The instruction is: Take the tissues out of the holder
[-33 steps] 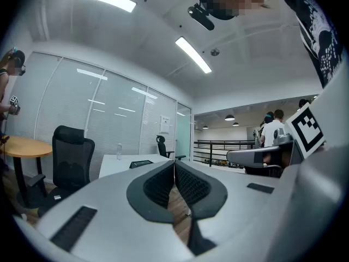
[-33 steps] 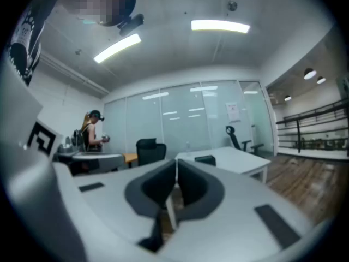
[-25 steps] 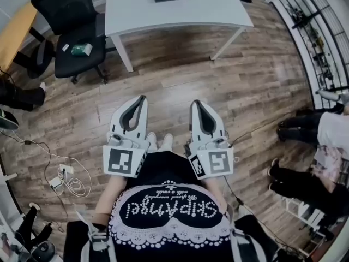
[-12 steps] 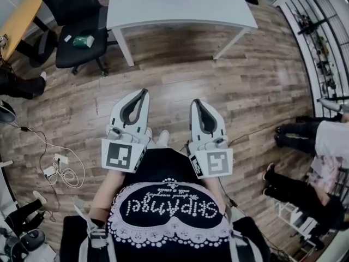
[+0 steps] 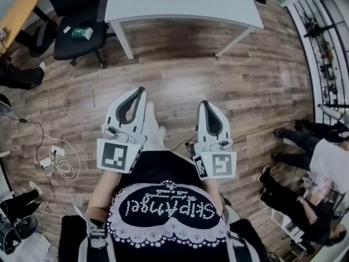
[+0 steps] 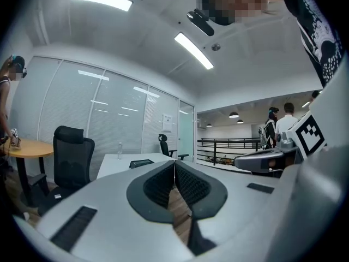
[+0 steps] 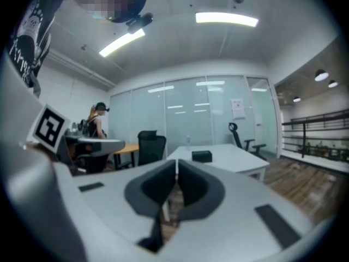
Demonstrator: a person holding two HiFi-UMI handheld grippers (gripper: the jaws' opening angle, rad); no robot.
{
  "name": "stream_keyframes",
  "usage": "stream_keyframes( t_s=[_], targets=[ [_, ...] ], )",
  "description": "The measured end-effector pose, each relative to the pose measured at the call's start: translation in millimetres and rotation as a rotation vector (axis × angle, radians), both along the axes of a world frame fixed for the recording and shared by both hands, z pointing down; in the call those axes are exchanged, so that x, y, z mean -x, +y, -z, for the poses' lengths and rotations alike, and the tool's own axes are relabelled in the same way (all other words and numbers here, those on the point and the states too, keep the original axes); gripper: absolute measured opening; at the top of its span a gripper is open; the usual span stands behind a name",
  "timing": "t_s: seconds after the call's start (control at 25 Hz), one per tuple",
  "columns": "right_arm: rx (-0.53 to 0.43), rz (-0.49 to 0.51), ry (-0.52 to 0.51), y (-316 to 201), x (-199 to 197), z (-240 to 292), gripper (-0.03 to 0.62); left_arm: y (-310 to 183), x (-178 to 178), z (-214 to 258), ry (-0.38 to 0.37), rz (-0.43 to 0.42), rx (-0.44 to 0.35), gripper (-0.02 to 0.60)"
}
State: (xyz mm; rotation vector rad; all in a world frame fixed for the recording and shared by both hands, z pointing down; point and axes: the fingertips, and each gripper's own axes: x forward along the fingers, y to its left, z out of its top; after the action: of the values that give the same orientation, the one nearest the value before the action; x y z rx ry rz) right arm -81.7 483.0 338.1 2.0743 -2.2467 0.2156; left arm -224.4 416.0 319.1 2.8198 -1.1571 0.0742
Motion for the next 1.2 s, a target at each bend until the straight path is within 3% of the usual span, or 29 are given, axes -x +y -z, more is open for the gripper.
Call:
stream_keyframes(
  t_s=[0.64,1.2],
  targets=[
    [-0.033,-0.108,-0.036,-159.0,-34.0,15.6,0.035,-168.2,-16.2,21.0,0.073,-0.045,-0.025,0.022],
    [-0.005,-0.190,-0.061,-201.7,-55.7,5.3,0.035,-215.4,-25.7,2.3,0.050,-0.069,0.046,0.021]
  ],
)
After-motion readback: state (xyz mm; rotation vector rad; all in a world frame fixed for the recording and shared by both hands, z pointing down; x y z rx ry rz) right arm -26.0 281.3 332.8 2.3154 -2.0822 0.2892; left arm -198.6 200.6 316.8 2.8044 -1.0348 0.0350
